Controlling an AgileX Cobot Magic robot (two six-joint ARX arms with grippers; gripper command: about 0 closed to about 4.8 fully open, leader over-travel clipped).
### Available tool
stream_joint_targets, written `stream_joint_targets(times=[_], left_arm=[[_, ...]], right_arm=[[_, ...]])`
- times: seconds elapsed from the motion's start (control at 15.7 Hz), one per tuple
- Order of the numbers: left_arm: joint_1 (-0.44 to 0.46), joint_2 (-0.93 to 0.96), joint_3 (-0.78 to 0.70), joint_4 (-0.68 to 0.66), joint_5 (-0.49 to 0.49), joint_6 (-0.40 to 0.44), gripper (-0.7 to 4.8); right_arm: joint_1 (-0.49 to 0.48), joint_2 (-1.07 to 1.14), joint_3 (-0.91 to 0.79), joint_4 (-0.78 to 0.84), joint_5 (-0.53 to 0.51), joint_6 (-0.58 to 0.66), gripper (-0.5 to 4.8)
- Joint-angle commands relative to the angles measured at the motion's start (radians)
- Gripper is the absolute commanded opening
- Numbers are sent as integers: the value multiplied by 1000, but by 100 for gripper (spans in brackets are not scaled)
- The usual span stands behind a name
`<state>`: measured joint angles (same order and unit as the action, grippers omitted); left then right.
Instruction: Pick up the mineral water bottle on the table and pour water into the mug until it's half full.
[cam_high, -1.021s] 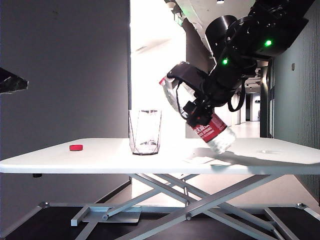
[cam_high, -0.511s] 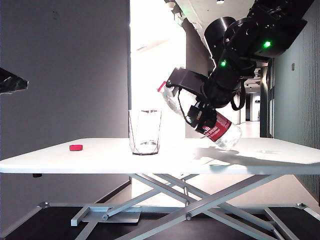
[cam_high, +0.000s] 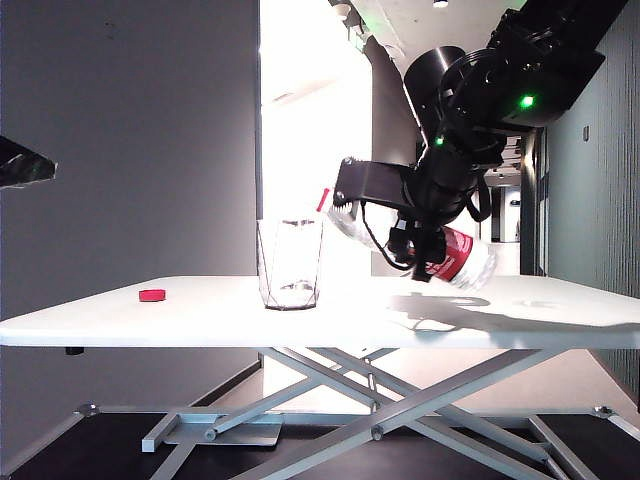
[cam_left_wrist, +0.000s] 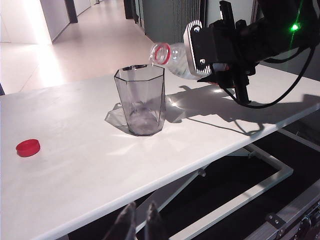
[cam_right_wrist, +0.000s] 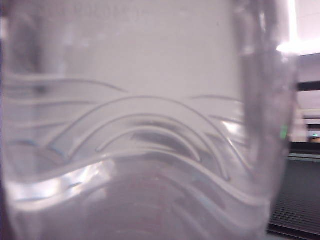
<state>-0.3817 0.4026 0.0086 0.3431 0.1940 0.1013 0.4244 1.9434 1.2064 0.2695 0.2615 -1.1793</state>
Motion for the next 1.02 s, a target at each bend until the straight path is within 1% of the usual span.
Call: stream_joint_targets(times=[0.06,0.19,0.51,0.89,1.02], left_arm=[[-1,-1,1,10,1,3,28],[-1,-1,1,10,1,3,28],[-1,-1,1,10,1,3,28],[-1,-1,1,10,1,3,28],[-1,-1,1,10,1,3,28]], right_arm=[[2,-19,18,87,35,-83,207],[2,-19,18,111,40,-149,206],[2,-19,21,132,54,-162,206],[2,-18,92,116,61,-191,206],[2,-18,91,92,62,-236,206]])
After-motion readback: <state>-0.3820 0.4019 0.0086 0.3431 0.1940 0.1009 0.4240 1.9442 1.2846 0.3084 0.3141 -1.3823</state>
